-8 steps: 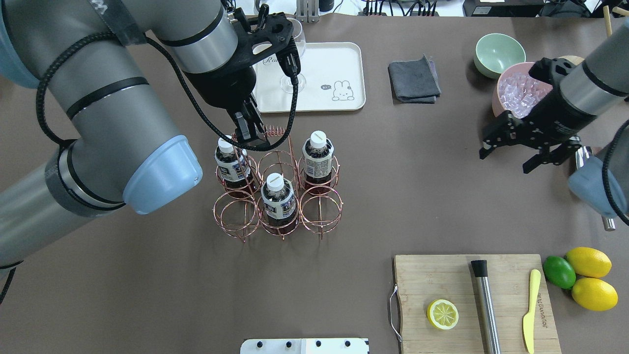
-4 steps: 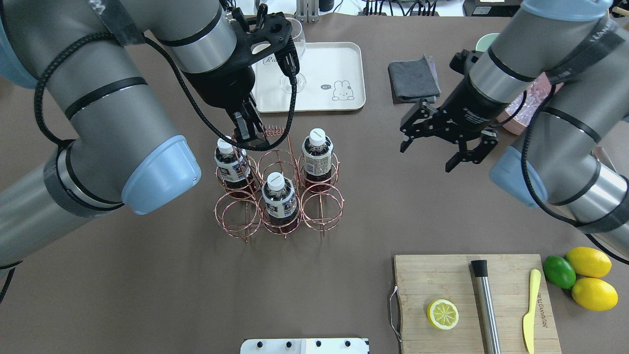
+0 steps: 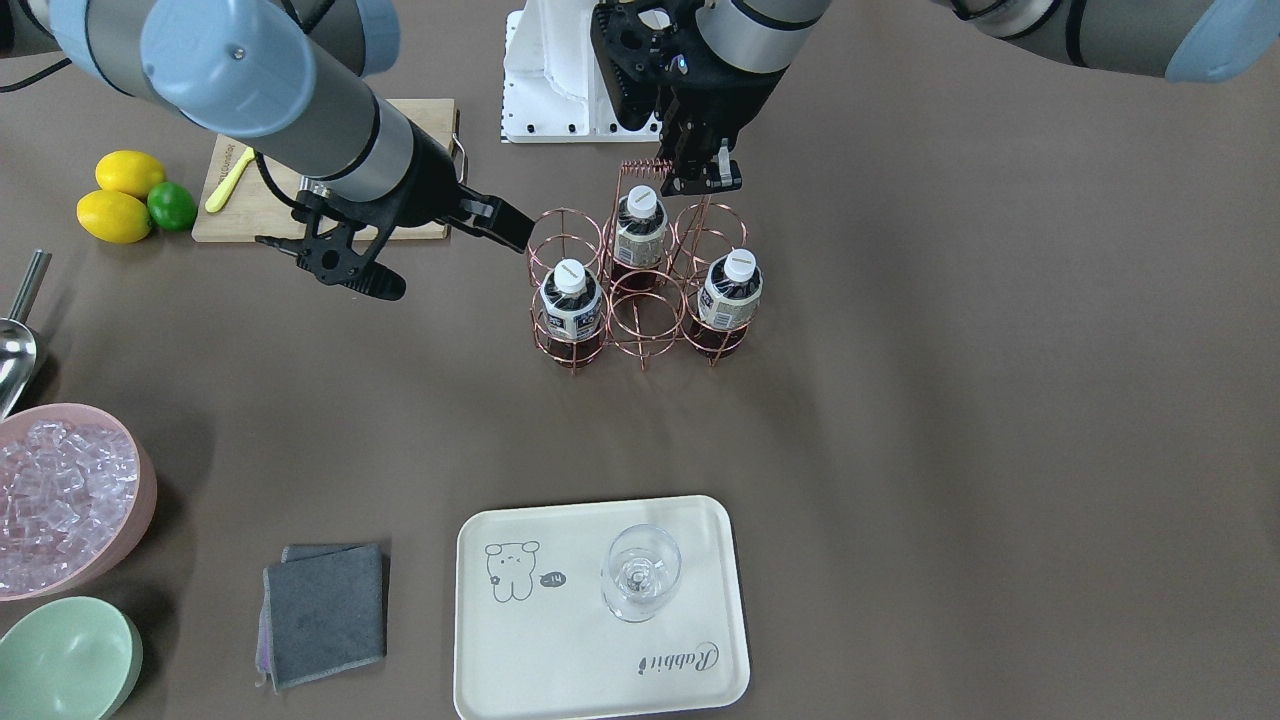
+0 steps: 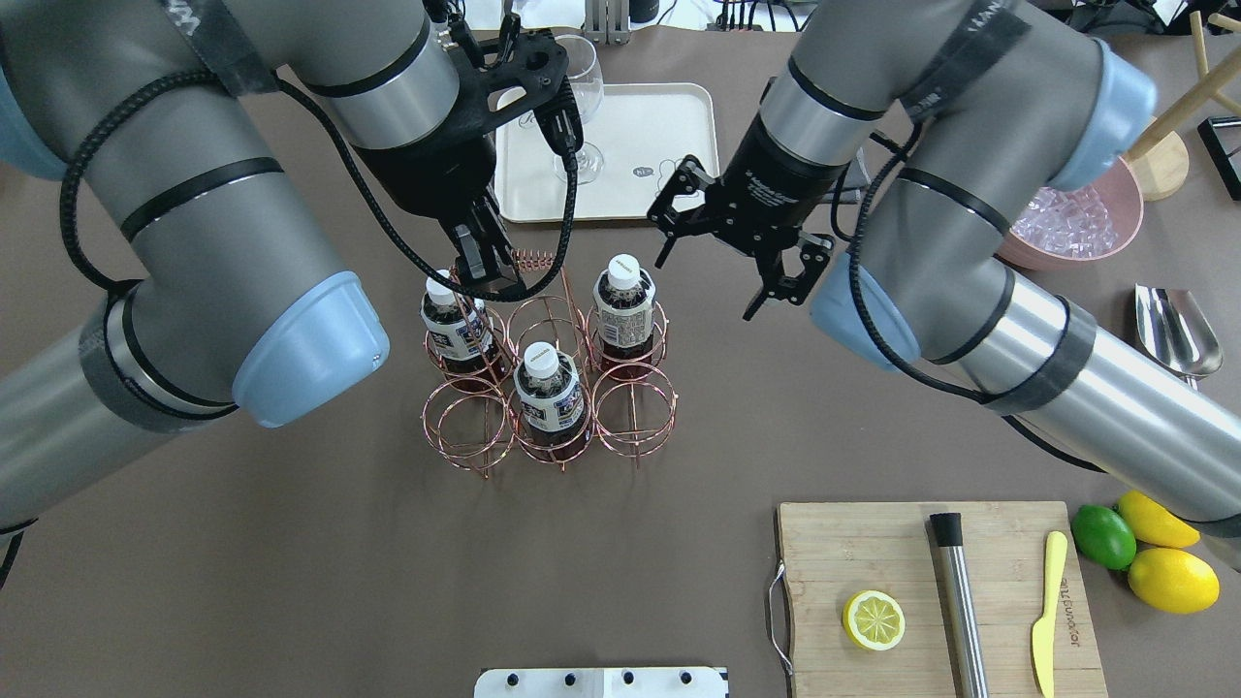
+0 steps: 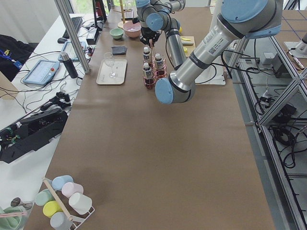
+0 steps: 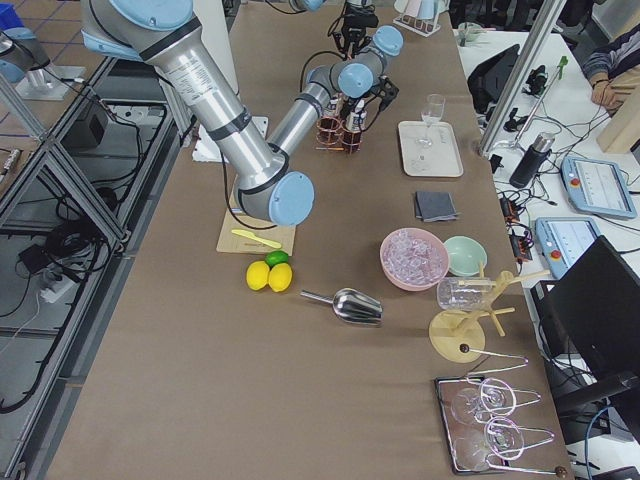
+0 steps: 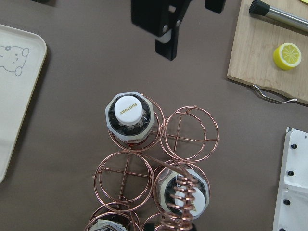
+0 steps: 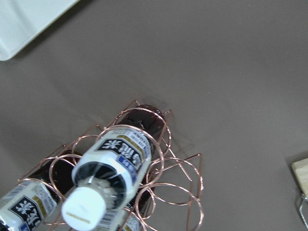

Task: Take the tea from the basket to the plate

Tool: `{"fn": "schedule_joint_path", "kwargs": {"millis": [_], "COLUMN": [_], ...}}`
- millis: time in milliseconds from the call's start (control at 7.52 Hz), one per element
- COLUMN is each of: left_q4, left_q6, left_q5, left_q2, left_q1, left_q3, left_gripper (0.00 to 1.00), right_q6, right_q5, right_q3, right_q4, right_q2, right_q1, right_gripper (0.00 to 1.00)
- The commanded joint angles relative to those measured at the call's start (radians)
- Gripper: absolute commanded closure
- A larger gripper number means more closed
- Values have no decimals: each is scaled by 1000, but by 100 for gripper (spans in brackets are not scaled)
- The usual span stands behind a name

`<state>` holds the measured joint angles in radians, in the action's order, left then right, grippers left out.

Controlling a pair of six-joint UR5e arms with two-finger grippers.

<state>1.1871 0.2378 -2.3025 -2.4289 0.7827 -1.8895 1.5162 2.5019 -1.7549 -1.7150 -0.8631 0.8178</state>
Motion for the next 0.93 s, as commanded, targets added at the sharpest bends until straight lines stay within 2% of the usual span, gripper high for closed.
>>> {"fn": "schedule_joint_path", "kwargs": {"millis": [0, 133, 266, 665, 798], "left_q4": [2, 2, 11, 23, 23], "left_q6": [0, 0, 0, -6, -6], "left_q5": [-2, 0, 0, 9, 9], "left_q2": [2, 2, 2, 8, 8], "left_q1": [0, 0, -2, -2, 0], "left_q3": [0, -2, 4, 3, 0], "left_gripper": [100, 100, 100, 100, 100], "right_q6": [73, 67, 73, 75, 65], "right_q5": [-44, -58, -63, -66, -64], "right_q3": [194, 231, 267, 267, 265], "right_q4": [9, 15, 78, 89, 89], "right_q2": [174, 197, 196, 194, 193], "right_q1": [-26, -26, -26, -54, -58], "right_gripper": [0, 0, 3, 30, 48]}}
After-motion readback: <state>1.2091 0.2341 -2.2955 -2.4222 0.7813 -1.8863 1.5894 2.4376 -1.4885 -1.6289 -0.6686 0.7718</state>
